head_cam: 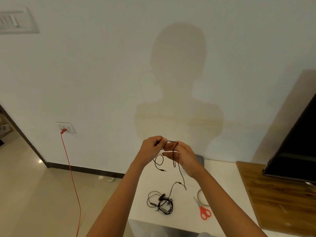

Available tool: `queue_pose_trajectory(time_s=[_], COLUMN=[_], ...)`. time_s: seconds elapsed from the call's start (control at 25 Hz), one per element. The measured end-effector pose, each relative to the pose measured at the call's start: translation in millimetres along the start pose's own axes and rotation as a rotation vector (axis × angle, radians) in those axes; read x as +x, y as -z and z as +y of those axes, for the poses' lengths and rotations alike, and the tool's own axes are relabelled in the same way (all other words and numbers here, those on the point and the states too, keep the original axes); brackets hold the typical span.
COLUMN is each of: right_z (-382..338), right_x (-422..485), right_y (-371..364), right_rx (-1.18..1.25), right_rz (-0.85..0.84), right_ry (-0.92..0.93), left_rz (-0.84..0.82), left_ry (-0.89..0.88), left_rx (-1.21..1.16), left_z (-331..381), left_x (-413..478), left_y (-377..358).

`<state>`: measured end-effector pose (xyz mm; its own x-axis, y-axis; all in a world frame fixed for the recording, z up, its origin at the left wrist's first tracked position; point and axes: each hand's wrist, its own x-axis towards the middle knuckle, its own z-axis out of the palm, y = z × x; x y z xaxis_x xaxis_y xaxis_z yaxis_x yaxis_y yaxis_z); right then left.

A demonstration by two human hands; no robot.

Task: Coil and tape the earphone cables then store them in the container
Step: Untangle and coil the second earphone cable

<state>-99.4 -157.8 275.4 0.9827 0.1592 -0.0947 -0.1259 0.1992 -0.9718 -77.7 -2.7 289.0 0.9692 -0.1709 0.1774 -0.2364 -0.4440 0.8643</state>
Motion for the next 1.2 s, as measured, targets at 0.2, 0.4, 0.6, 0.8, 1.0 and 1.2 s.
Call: queue_pose_trajectory(time_s=[0.2, 0.4, 0.6, 0.8, 1.0, 1.2], right_z=[-9, -22, -17, 2, 18, -3], right_x=[5, 8, 8, 7, 5, 1], right_y=[5, 44, 93, 120, 107, 25], right_rx=[-0.037, -0.22, -0.491, -0.561, -0.816, -0.447], right_rz=[0.098, 0.535, 0.638, 0.668, 0.483, -0.123], right_ry=[-0.098, 0.084, -0.035, -0.15, -0.094, 0.2], left_rz=[-0.023, -0.039, 0.125, 0.245, 0.19, -0.024], left_ry=[0.042, 0.062, 0.055, 0.065, 0.103, 0.067], left_rx=[0.064, 0.092, 0.105, 0.165, -0.02, -0.047], left_z=[-4, -15, -17, -15, -3, 19], left_x=[-1, -11, -19, -16, -13, -13], left_y=[2, 21, 32, 35, 29, -1])
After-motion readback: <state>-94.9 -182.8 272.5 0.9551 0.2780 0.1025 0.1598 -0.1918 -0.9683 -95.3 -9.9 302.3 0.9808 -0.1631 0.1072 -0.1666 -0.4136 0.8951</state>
